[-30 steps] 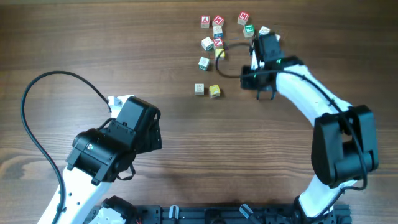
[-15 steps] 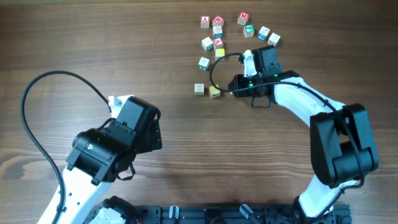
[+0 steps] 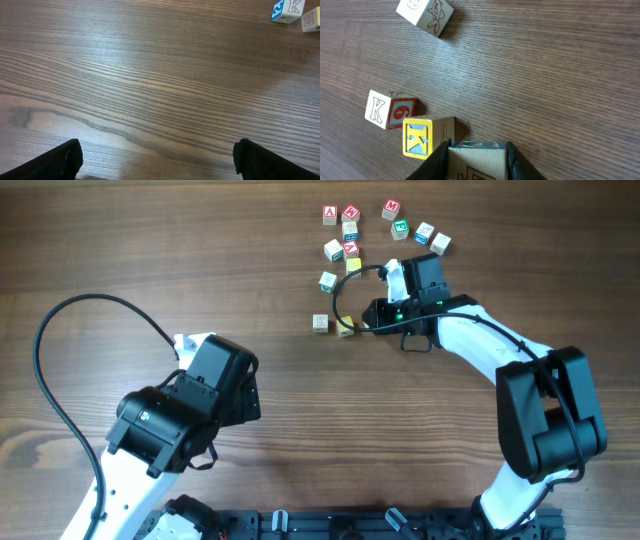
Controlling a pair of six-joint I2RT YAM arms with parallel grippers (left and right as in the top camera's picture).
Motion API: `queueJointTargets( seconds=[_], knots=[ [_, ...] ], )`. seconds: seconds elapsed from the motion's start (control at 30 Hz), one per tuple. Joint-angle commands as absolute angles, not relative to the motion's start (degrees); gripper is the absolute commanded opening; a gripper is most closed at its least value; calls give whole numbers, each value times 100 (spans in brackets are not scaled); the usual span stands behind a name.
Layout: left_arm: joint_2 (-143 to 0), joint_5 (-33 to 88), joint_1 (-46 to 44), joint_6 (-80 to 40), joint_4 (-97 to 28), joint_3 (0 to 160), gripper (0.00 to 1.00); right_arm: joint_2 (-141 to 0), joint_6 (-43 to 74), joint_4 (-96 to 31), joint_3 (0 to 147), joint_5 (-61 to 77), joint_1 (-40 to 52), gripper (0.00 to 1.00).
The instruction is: Form a horizontal line
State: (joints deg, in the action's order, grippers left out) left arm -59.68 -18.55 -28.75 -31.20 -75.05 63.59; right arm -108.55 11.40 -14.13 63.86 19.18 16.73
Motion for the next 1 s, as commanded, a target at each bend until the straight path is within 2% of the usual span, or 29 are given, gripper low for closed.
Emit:
queueJointTargets(
  seconds=[0.0, 0.2, 0.3, 0.4, 0.6, 0.67, 0.77, 0.9, 0.97],
  knots=[
    [-5959, -1850, -2853, -3179, -7507, 6359, 100, -10855, 1052, -1356, 6329, 2001, 1693, 36],
    [-5959, -1850, -2853, -3179, -7509, 6359, 100, -10855, 1066, -1284, 6329, 2001, 1693, 46],
    [-5959, -1850, -2853, -3179, -7509, 6359, 100, -10855, 1076, -1273, 6329, 1813, 1691, 46],
    [-5959, -1850, -2853, -3179, -7507, 6359, 100, -10851, 1767, -1380, 6333, 880, 1682, 46],
    [-5959, -1850, -2853, -3179, -7507, 6359, 100, -10851, 1822, -1391, 6379, 786, 1680, 45],
    [-5959, -1850, -2853, -3179, -7507, 6359, 100, -10853, 1879, -1243, 6379, 773, 1680, 32],
    [-5959, -1850, -2853, -3179, -7509, 6359, 100, -10853, 1957, -797, 6379, 766, 1680, 18],
    [-5959, -1850, -2853, -3179, -7507, 6359, 100, -10855, 1723, -397, 6379, 1264, 1686, 10],
    [-5959, -1850, -2853, -3179, -7507, 6359, 100, -10855, 1649, -314, 6379, 1363, 1686, 9]
  ],
)
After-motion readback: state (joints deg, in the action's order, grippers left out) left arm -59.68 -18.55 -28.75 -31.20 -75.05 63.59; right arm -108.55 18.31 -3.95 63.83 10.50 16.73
